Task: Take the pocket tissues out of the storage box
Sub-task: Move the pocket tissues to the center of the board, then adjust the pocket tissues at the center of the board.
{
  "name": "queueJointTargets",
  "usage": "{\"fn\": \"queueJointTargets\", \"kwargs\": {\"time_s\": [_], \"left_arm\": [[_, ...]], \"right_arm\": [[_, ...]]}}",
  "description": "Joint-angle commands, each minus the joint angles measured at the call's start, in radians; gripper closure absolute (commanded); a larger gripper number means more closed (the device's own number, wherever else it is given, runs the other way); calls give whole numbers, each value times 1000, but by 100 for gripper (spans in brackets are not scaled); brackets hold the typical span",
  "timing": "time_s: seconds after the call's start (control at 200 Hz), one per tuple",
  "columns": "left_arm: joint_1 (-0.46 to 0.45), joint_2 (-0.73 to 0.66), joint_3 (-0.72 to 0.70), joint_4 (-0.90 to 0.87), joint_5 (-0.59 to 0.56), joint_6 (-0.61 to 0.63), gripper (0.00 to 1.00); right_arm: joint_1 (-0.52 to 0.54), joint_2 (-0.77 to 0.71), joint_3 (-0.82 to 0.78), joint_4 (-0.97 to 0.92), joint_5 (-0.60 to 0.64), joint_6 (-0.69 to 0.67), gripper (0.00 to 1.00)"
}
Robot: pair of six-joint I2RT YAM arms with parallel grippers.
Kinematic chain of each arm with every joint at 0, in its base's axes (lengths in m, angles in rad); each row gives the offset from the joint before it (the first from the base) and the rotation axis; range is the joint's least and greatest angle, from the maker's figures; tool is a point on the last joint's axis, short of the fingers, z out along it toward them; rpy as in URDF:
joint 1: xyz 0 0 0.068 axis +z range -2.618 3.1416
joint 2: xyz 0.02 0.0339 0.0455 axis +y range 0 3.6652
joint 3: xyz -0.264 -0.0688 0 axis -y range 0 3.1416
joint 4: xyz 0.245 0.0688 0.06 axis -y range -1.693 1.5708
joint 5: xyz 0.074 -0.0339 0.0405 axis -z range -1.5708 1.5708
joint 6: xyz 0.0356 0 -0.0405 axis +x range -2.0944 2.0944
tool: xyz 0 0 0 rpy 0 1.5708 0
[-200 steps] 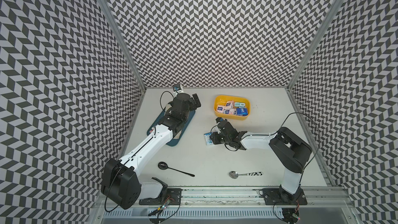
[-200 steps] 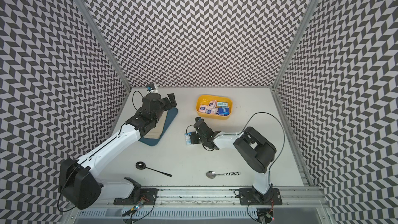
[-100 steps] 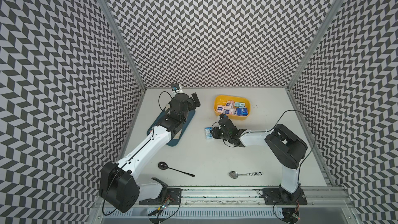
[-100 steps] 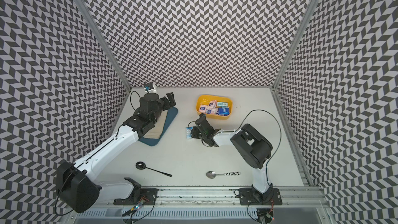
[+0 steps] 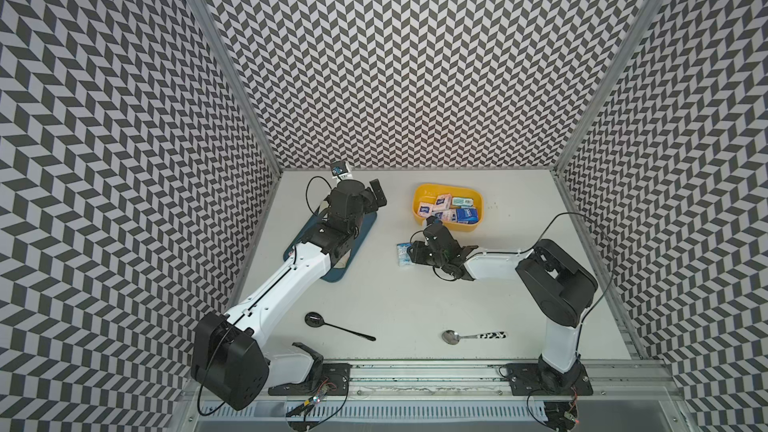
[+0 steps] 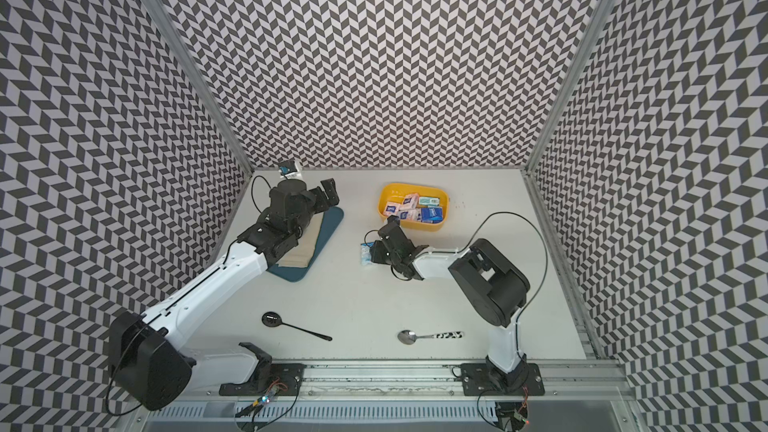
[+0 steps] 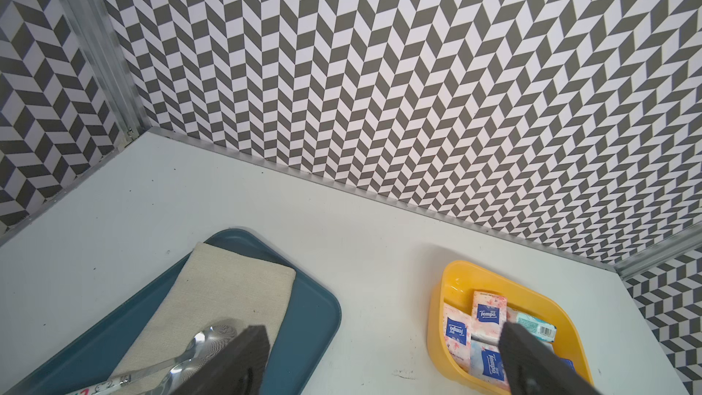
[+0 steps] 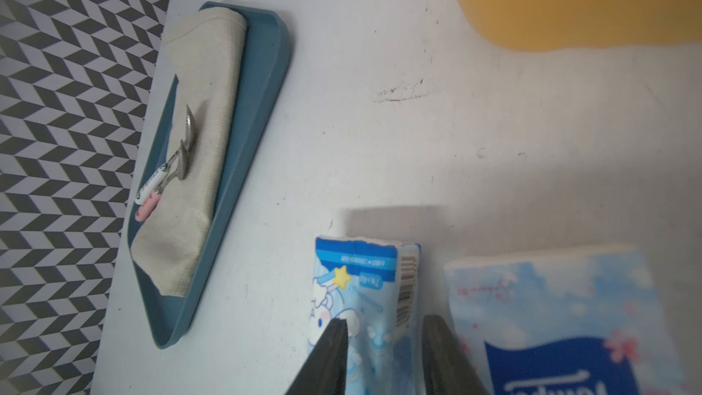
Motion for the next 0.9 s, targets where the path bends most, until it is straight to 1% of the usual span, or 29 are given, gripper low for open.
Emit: {"fn": "queueJointTargets", "kwargs": {"time_s": [0.0, 0.145, 0.19, 0.31, 0.416, 0.506, 0.686, 0.896], "left_arm": [[4, -5, 21, -3, 12, 12, 1], [4, -6, 16, -6, 13, 7, 1], [4, -10, 17, -8, 13, 6, 1], [4, -19, 10, -5, 13, 6, 1], [4, -17, 10, -2, 19, 3, 1], [3, -12, 10, 0, 29, -1, 1], [1, -8, 11, 0, 33, -6, 1], [0, -6, 10, 3, 32, -1, 1]], "right_arm": [[3, -108, 26, -4, 33, -36, 61], [-15, -174, -2, -44, 92, -57, 59], [-29, -177, -18, -52, 106, -87, 57], [-77, -166, -57, -81, 91, -197, 50], [-108, -184, -131, -35, 91, -234, 46], [-137, -198, -183, 9, 44, -241, 46], [-149, -168, -186, 15, -27, -281, 48], [-149, -136, -217, 99, -88, -259, 50]]}}
